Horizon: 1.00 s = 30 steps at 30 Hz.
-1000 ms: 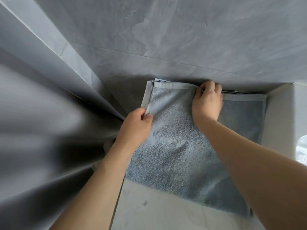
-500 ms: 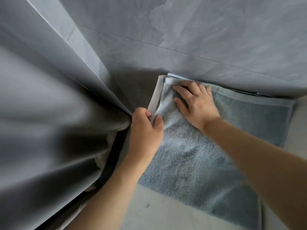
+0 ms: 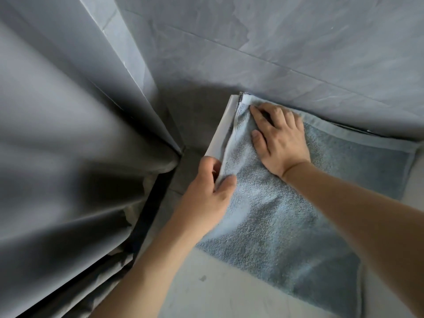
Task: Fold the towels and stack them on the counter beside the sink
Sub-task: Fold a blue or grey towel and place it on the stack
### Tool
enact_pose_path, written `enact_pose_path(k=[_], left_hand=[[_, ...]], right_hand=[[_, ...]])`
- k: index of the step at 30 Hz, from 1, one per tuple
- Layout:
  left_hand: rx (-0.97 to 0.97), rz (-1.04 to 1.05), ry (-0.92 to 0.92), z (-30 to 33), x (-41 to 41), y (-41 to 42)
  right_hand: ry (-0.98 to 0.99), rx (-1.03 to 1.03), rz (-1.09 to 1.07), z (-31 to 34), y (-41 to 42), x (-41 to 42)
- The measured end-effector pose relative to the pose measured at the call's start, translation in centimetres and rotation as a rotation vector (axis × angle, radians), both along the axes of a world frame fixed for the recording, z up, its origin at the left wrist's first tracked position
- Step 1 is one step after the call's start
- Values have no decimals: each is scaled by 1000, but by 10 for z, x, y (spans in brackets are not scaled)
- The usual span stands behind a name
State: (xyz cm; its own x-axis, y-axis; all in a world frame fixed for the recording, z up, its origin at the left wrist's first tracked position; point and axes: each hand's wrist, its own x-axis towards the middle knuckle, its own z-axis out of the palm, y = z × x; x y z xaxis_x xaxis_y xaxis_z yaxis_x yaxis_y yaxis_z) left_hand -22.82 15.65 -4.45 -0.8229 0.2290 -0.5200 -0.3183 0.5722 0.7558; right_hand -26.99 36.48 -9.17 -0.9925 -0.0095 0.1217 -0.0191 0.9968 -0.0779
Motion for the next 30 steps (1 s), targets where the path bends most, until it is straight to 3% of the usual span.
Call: enact_pose_path(k=[3, 7, 10, 15, 19, 22, 27, 28, 30], left_hand=[[8, 168, -160, 8, -5, 8], [131, 237, -412, 19, -10, 4], [110, 216, -351, 20, -15, -11], [-154, 9, -266, 12, -18, -14], [34, 124, -347, 3, -20, -2], [32, 277, -59, -6, -13, -3], [-547, 7, 413, -11, 12, -9], [-603, -32, 573, -11, 16, -12], [-523, -142, 933, -13, 29, -11]], right_hand=[[-5, 5, -7, 0, 0, 0], [-8, -1, -4, 2, -1, 0], [6, -27, 6, 2, -1, 0], [13, -14, 6, 1, 0, -1], [1, -13, -1, 1, 0, -1], [-2, -19, -1, 1, -2, 0], [7, -17, -5, 3, -3, 0], [11, -10, -1, 3, -3, 0], [17, -10, 3, 3, -3, 0]])
